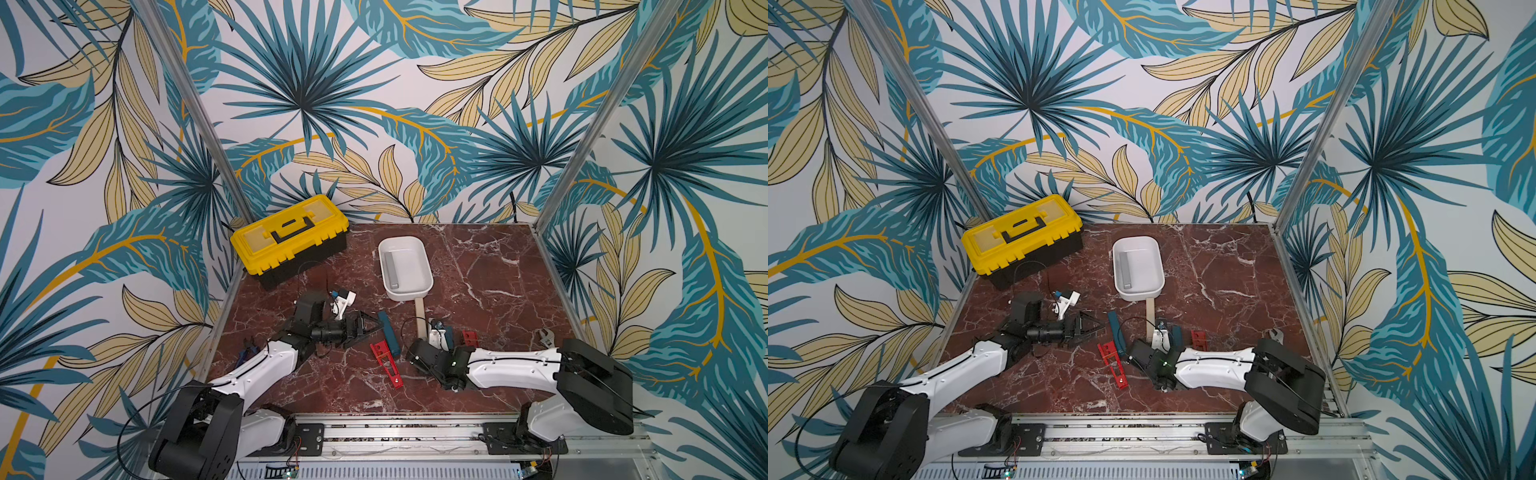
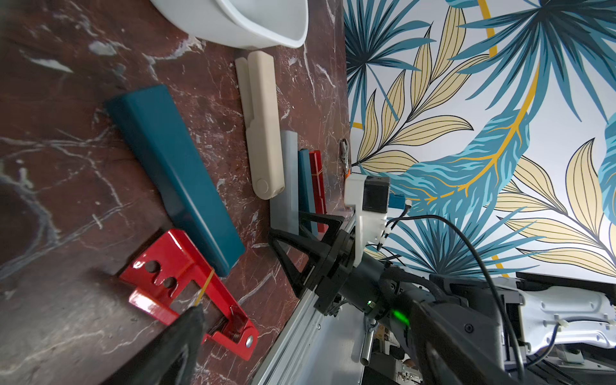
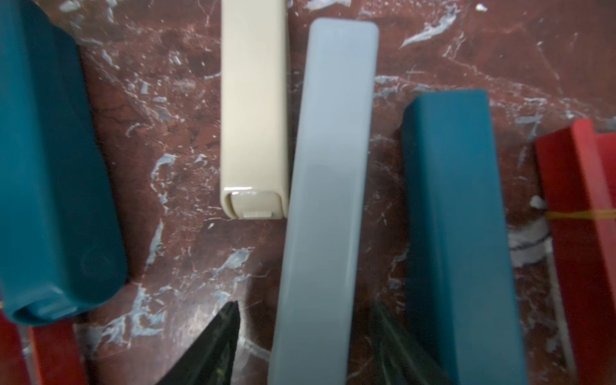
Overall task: Put the pruning pliers into the storage box
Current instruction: Pick up the pruning pliers from the center of the board.
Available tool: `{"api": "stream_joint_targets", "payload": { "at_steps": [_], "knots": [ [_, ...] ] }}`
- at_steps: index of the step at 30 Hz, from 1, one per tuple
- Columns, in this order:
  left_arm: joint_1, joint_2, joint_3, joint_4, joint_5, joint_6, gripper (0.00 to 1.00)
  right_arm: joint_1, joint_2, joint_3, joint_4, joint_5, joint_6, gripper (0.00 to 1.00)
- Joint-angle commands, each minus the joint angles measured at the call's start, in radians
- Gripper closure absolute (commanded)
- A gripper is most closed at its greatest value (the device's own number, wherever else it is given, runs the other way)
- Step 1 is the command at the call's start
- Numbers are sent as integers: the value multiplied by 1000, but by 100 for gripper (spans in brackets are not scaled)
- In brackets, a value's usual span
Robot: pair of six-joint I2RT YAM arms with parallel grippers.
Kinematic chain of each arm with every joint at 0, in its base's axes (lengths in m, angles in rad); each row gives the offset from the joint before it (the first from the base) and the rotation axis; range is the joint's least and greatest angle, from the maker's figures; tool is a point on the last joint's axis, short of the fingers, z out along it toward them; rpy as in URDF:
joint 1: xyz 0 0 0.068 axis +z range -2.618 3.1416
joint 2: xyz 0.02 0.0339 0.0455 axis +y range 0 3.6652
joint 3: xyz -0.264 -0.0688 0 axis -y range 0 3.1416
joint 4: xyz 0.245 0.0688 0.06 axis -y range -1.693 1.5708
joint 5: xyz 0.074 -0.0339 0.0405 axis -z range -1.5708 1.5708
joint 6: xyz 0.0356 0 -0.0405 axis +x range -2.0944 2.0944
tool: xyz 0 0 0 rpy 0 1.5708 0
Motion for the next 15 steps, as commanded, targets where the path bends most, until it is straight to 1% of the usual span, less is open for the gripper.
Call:
{"api": "stream_joint_targets", "payload": {
  "at_steps": [1,4,12,15],
  "knots": [
    [-5,1,3,34,10,14,0,-2,20,9,25,17,6,42],
    [-5,0,4,32,9,17,0,-10,30,1,48,10,-1,43],
    [-5,11,0,48,10,12,0,-15,49,0,52,4,2,49],
    [-5,10,0,49,12,12,0,-17,49,0,52,8,6,50]
  ]
}}
